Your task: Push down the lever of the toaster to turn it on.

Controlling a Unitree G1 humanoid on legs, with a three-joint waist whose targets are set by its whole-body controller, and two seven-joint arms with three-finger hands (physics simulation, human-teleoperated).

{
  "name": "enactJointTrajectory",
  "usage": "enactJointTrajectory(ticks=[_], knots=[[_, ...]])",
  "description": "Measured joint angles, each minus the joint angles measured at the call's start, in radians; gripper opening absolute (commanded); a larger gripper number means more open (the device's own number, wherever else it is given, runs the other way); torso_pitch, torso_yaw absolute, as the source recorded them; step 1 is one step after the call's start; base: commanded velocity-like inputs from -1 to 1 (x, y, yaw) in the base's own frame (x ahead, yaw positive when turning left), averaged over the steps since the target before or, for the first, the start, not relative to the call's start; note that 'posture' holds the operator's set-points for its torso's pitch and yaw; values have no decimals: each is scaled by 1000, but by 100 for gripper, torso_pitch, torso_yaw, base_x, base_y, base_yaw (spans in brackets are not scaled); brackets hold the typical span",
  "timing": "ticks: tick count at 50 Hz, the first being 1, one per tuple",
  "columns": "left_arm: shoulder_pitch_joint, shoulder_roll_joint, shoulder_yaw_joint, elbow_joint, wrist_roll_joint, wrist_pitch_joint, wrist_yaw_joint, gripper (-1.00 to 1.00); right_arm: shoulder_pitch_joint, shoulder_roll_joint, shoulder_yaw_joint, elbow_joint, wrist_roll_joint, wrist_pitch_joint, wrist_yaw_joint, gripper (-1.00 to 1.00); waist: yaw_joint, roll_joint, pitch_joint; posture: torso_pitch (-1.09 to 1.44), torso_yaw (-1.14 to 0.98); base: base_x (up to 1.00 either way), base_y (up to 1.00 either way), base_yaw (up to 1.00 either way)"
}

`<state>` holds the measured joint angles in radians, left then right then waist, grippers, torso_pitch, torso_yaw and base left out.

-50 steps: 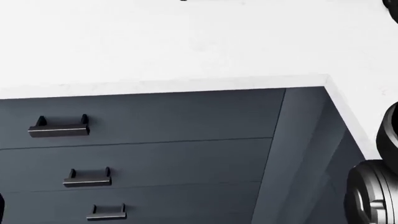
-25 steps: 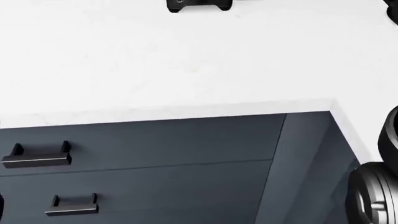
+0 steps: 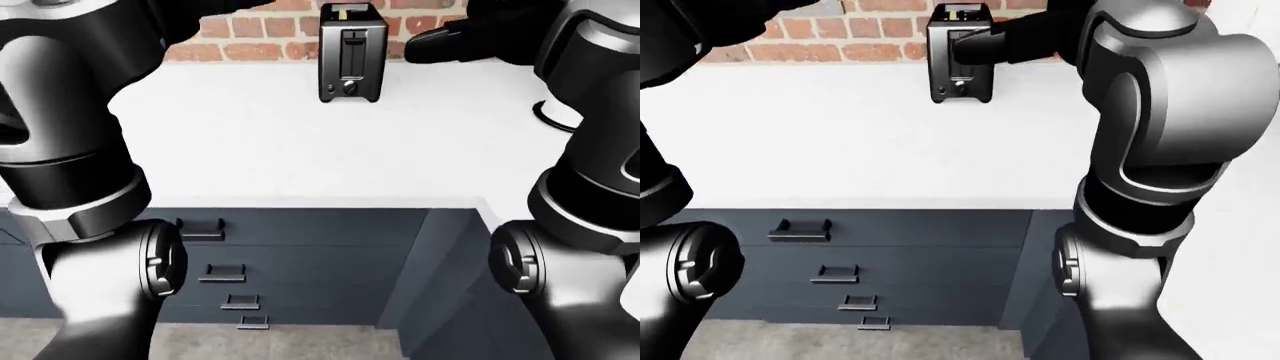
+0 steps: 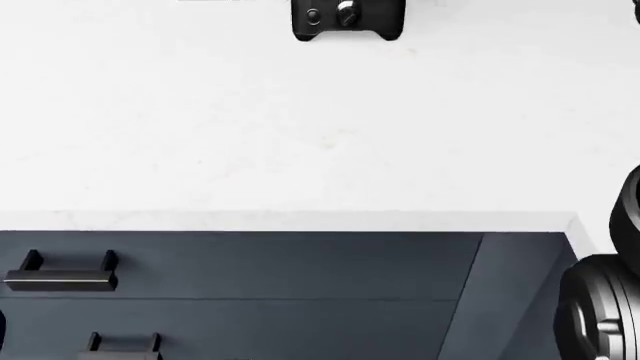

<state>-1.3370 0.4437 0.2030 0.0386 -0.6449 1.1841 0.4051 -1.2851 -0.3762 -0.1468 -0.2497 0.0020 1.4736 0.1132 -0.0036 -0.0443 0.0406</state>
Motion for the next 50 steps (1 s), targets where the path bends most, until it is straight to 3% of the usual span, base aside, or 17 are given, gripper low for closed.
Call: enactJointTrajectory(ticks=[6, 9, 11, 15, 19, 21, 28, 34, 36, 38, 42, 45, 48, 50], knots=[[4, 5, 7, 4, 0, 12, 7, 100, -3, 4, 11, -3, 6, 0, 2, 100, 14, 42, 12, 0, 0, 0, 0, 32], [2, 4, 9, -4, -4, 12, 12, 100, 5, 4, 10, 1, 7, -2, 2, 100, 8, 79, 12, 0, 0, 0, 0, 33], [5, 6, 8, -4, -5, 7, 11, 100, 2, 5, 10, 7, 8, -3, 1, 100, 4, 119, 6, 0, 0, 0, 0, 36], [19, 19, 27, 0, 5, 5, 18, 100, 2, 20, 28, -4, 20, -3, 6, 100, 13, 91, 30, 0, 0, 0, 0, 5], [13, 18, 21, -1, 6, 2, 22, 100, -5, 19, 16, -5, 25, -7, 4, 100, 6, 24, 44, 0, 0, 0, 0, 0], [25, 10, 16, -5, 0, 6, 21, 100, 0, 18, 8, -10, 22, -7, -1, 100, 6, 33, 51, 0, 0, 0, 0, 0], [27, 7, 7, 2, -10, 12, 18, 100, 5, 19, 5, 12, 24, -3, -13, 100, 7, 55, 28, 0, 0, 5, 0, 0], [9, 18, 18, -9, -8, 7, 20, 100, -22, 13, 7, 4, 34, -11, -15, 100, 6, 42, 8, 0, 0, 15, 0, 0], [2, 17, 17, -10, -9, 2, 20, 100, -27, 8, 5, 4, 34, -18, -16, 100, 3, 49, 5, 0, 0, 16, 0, 0], [4, 12, 10, -15, -12, -1, 18, 100, -27, 2, 0, 10, 32, -20, -19, 100, -2, 58, 7, 0, 0, 15, 0, 0], [20, 6, 0, -12, -22, 8, 11, 100, -16, 2, -2, 19, 27, -10, -26, 100, 2, 41, 14, 0, 0, 16, 0, 0], [19, 12, 7, -2, -18, 13, 14, 100, -26, 4, 6, 20, 32, -8, -24, 100, 4, 61, 24, 0, 0, 16, 0, 0], [18, 13, 12, -9, -14, 10, 18, 100, -26, 8, 9, 13, 36, -15, -23, 100, -1, 111, 18, 0, 0, 16, 0, 0], [30, 18, 19, -11, -12, 7, 19, 100, -15, 18, 19, 12, 40, -13, -21, 100, 11, 98, 26, 0, 0, 16, 3, 0]])
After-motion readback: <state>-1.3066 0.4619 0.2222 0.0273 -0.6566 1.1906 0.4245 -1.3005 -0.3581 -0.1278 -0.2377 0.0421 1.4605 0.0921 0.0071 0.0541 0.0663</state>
